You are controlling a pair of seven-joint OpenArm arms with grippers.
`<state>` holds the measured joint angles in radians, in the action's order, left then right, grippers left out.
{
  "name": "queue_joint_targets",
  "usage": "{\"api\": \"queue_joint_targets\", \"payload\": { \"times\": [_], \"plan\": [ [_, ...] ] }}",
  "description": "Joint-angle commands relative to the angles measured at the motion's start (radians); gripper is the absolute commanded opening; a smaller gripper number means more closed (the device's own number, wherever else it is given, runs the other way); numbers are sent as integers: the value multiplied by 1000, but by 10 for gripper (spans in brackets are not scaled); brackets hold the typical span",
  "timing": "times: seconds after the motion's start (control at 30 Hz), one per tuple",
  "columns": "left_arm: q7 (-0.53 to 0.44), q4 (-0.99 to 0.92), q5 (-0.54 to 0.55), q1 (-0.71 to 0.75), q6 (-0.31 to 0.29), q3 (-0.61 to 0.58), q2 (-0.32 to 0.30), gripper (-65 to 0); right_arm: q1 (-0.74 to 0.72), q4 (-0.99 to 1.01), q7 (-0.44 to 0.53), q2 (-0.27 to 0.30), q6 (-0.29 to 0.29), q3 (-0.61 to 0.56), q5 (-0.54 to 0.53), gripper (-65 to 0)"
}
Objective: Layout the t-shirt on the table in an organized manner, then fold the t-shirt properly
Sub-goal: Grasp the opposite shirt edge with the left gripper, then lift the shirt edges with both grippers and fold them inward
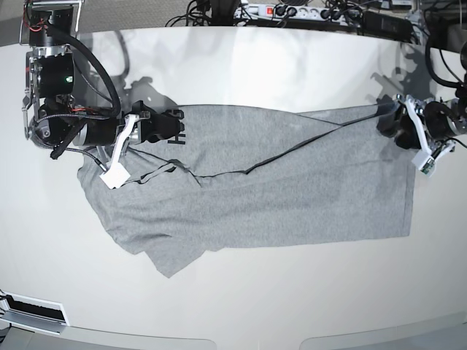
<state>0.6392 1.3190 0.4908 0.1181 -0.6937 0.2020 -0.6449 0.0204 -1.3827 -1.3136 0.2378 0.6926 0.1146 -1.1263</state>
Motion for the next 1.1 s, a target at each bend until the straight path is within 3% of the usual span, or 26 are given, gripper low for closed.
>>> {"api": "queue_joint_targets", "payload": {
  "times": [0.0, 0.17, 0.23, 0.33, 0.37, 0.53, 0.67, 0.9, 1.07],
  "plan": [
    [-35, -11, 2, -11, -4, 6, -13, -352, -15, -17, 7, 9, 6, 4, -23, -413],
    [-89, -72, -39, -16, 9, -19, 3, -381, -18, -17, 7, 9, 6, 4, -22, -413],
    [-90, -71, -38, -18, 35, -19, 2, -452, -17, -17, 7, 9, 6, 4, -22, -413],
    [-80, -71, -38, -31, 48, -19, 2, -613, -17, -17, 6, 10, 6, 4, -22, -413],
    [-68, -71, -37, -38, 51, -19, 2, -636, -17, -17, 6, 9, 6, 4, -22, -413],
    [13, -69, -4, -89, 51, -17, -5, -650, -17, -17, 6, 10, 6, 4, -22, -413],
    [20, -69, -4, -121, 52, -17, -7, -650, -17, -17, 5, 10, 6, 4, -22, -413],
    [20, -69, -5, -168, 131, -17, -7, -650, -17, -17, -2, 10, 6, 4, -22, -413],
    [16, -69, -8, -219, 145, -17, -6, -650, -17, -17, -2, 9, 6, 4, -22, -413]
  ]
}}
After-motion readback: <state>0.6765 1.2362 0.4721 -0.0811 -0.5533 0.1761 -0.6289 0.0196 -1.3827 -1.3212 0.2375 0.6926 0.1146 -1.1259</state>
